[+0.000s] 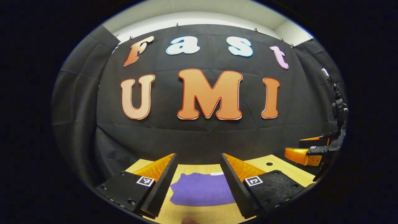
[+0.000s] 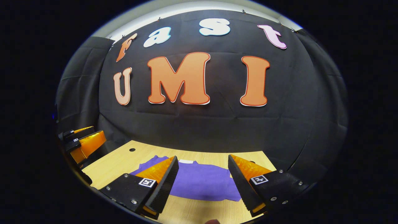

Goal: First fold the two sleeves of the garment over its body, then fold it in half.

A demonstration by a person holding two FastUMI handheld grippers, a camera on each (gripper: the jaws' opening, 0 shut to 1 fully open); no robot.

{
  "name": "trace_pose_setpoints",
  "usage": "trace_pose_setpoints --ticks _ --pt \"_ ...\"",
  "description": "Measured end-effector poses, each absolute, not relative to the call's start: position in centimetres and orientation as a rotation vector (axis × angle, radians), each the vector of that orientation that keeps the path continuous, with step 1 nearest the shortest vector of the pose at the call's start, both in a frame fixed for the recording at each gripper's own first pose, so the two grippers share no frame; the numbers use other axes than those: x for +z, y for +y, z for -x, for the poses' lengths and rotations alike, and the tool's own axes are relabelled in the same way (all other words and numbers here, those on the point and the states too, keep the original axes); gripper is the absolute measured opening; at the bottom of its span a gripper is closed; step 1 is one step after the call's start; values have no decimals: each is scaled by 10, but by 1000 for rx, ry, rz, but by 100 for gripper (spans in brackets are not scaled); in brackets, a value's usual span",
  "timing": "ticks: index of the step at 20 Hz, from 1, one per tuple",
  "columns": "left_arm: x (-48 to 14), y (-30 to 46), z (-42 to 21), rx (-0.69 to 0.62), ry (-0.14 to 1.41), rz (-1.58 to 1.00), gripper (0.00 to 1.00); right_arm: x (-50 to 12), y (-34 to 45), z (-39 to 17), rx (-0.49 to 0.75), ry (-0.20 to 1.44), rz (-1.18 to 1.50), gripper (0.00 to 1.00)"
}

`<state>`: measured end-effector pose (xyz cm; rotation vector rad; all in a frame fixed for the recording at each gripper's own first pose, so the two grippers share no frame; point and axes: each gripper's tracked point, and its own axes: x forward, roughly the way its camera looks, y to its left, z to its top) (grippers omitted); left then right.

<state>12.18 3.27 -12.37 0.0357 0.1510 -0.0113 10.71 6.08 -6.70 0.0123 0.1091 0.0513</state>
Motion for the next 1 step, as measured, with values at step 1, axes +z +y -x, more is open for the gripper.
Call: trace_pose_setpoints --ticks 1 --pt "-123 31 -119 -9 149 -41 90 -67 61 -106 57 111 -7 95"
